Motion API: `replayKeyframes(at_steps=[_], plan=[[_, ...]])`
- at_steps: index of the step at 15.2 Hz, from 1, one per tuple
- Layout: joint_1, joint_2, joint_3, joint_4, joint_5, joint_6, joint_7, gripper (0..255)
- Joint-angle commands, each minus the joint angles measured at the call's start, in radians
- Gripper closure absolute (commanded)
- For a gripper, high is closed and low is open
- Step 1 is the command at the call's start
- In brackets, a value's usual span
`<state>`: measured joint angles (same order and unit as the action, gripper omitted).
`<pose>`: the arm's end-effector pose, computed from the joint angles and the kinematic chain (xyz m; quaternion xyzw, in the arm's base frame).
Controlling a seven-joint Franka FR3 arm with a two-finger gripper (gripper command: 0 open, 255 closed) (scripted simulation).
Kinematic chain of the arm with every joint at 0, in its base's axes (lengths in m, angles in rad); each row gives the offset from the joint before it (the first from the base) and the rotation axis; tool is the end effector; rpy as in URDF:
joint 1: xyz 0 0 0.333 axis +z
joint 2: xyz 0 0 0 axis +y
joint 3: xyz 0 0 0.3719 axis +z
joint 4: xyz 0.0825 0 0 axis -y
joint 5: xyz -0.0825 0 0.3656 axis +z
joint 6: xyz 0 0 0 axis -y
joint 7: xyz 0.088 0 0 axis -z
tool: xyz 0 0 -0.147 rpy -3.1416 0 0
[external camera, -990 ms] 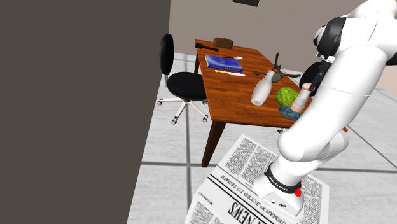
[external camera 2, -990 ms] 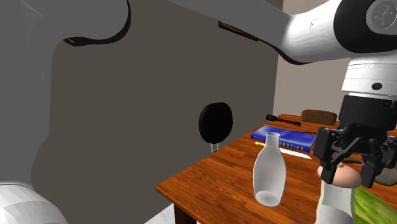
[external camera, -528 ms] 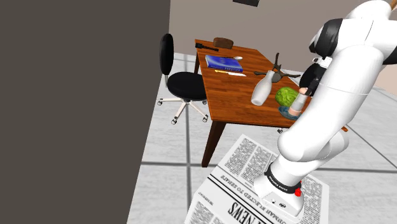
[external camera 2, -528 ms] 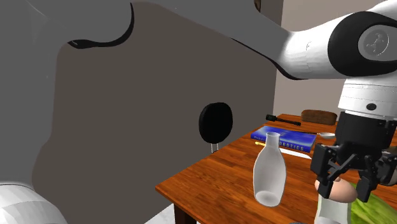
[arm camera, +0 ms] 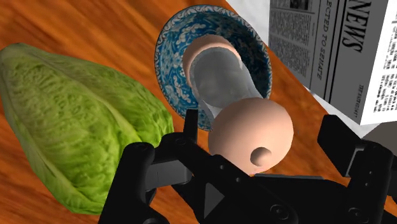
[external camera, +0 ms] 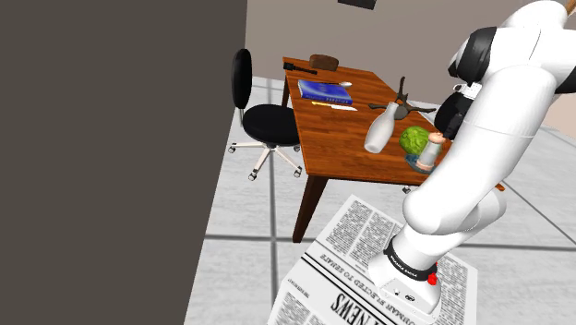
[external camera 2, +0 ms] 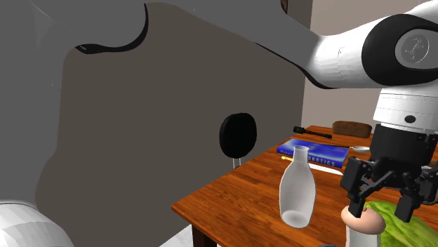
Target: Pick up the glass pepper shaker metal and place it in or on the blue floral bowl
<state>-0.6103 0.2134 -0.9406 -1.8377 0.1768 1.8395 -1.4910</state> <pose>0.0618 -0.5662 0.4666 -0.9965 0.0584 0.0055 0.0594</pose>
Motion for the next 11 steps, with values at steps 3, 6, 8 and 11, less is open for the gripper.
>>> replayKeyframes(at_steps=[3, 6, 8, 11], plan=[[0.0, 0.0, 0.0, 0.0, 0.0, 0.0, 0.0, 0], [-0.004, -0.005, -0.004, 0.063, -0.007, -0.066, 0.005, 0], [-0.011, -0.002, -0.006, 0.126, -0.008, -0.126, 0.006, 0], [-0.011, -0.003, -0.006, 0.126, -0.008, -0.126, 0.006, 0]])
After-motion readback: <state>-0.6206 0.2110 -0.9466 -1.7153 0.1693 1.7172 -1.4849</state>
